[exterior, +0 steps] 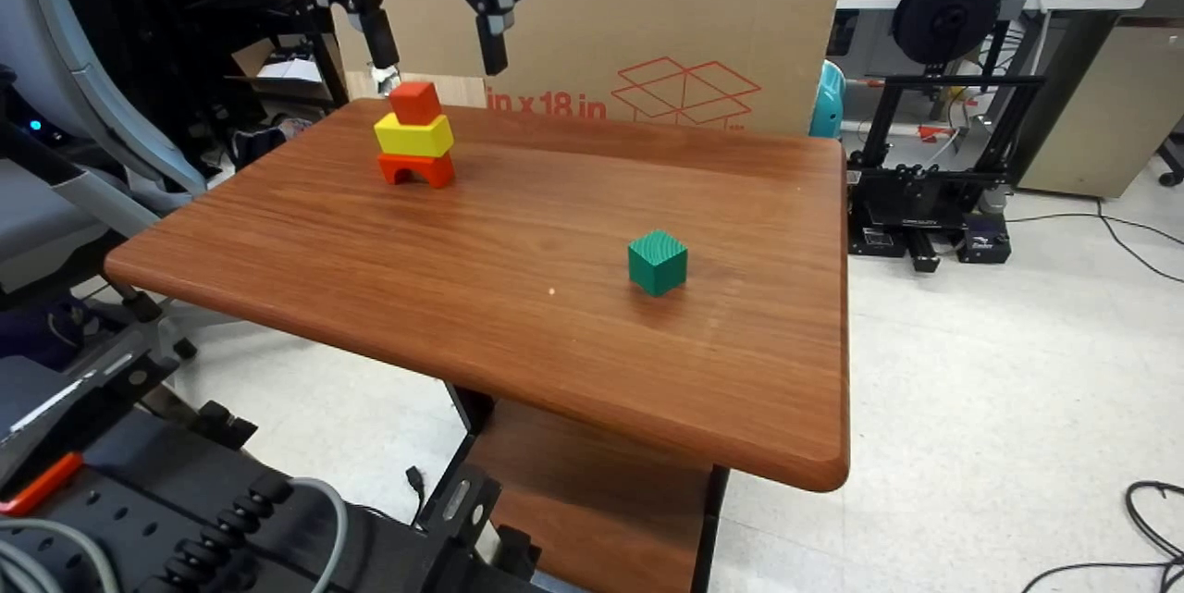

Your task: Put the orange block on top of the block tower

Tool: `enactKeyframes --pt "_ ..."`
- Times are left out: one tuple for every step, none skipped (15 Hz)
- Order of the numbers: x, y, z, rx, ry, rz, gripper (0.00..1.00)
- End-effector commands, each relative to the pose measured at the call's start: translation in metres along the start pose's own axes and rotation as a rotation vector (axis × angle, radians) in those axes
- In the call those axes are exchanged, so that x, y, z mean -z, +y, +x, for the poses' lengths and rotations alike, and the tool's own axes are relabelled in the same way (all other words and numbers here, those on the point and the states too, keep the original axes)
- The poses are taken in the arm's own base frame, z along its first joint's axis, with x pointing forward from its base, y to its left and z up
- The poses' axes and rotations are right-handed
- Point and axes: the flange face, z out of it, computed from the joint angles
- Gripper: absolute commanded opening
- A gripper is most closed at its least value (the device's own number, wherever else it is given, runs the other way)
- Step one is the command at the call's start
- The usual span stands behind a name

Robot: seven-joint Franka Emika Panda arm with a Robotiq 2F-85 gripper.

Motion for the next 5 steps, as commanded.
enactKeyframes --pt "0.005 0.016 -0.008 -0.022 -0.010 -0.003 1.00" --pt "0.009 0.032 -0.017 -0.042 -0.017 -0.006 1.00" --pt "0.012 0.042 -0.023 -0.054 -0.018 -0.007 1.00" --pt "0.013 0.046 -0.026 -0.058 -0.019 -0.007 1.00" --pt "0.013 0.046 -0.027 -0.057 -0.021 -0.006 1.00"
